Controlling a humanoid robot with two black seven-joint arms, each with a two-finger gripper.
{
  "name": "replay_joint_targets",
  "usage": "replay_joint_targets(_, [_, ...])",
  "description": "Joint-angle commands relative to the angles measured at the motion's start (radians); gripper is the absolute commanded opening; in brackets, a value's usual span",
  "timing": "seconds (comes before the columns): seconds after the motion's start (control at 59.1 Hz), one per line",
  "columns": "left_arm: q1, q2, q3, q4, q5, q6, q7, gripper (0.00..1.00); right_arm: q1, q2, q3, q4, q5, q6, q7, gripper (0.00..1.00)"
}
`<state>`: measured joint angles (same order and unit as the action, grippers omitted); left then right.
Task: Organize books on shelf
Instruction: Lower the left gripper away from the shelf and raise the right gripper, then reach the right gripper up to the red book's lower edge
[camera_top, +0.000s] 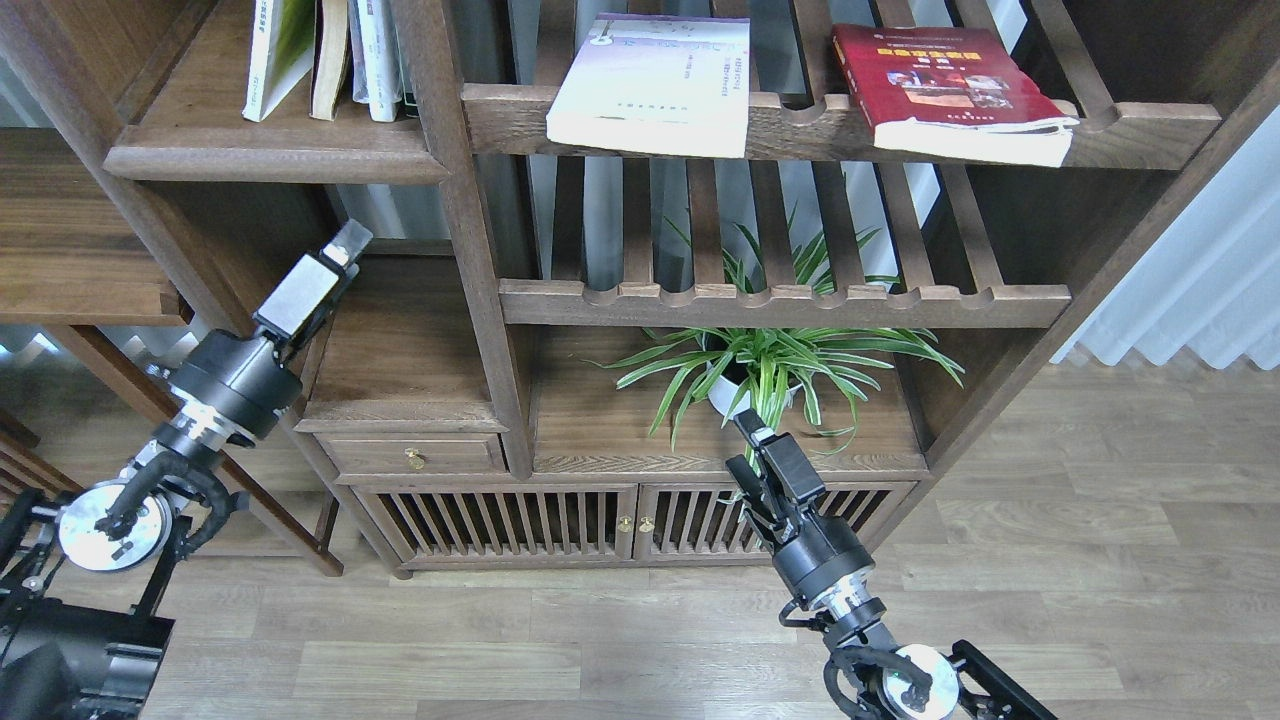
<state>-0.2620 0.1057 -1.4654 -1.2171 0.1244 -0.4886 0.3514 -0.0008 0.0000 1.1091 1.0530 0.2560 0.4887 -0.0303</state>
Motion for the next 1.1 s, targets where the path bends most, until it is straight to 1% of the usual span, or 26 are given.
replay_joint_targets(0.0, [0.023,-0.006,0.005,0.021,-0.017,0.000,0.001,0.99,-0.002,0.000,0.005,0.028,0.000,0.000,0.000,0.98])
replay_joint_targets(0.203, [0.035,-0.009,0.025,0.060,-0.040,0.000,-0.002,1.00,-0.022,0.000,0.034,0.061,0.002,0.000,0.000,0.98])
replay_joint_targets(0.287, [0.035,-0.012,0.031,0.088,-0.042,0.000,-0.002,1.00,-0.033,0.000,0.058,0.097,0.003,0.000,0.000,0.97])
replay_joint_targets(0.44, [0.017,-0.015,0.033,0.106,-0.042,0.000,-0.003,1.00,-0.087,0.000,0.078,0.310,0.008,0.000,0.000,0.97])
replay_joint_targets(0.592, [0.010,-0.015,0.031,0.119,-0.042,0.000,-0.005,1.00,-0.105,0.000,0.092,0.449,0.008,-0.010,0.000,0.96])
replay_joint_targets(0.778, [0.010,-0.014,0.023,0.133,-0.042,0.000,-0.005,1.00,-0.113,0.000,0.121,0.486,0.008,-0.053,0.001,0.94])
replay_joint_targets(0.913, [0.004,-0.012,0.022,0.139,-0.042,0.000,-0.005,1.00,-0.110,0.000,0.146,0.533,0.006,-0.110,0.001,0.94])
replay_joint_targets(1.082, [-0.010,-0.014,0.022,0.140,-0.042,0.000,-0.005,1.00,-0.055,0.000,0.176,0.533,0.005,-0.163,0.001,0.94])
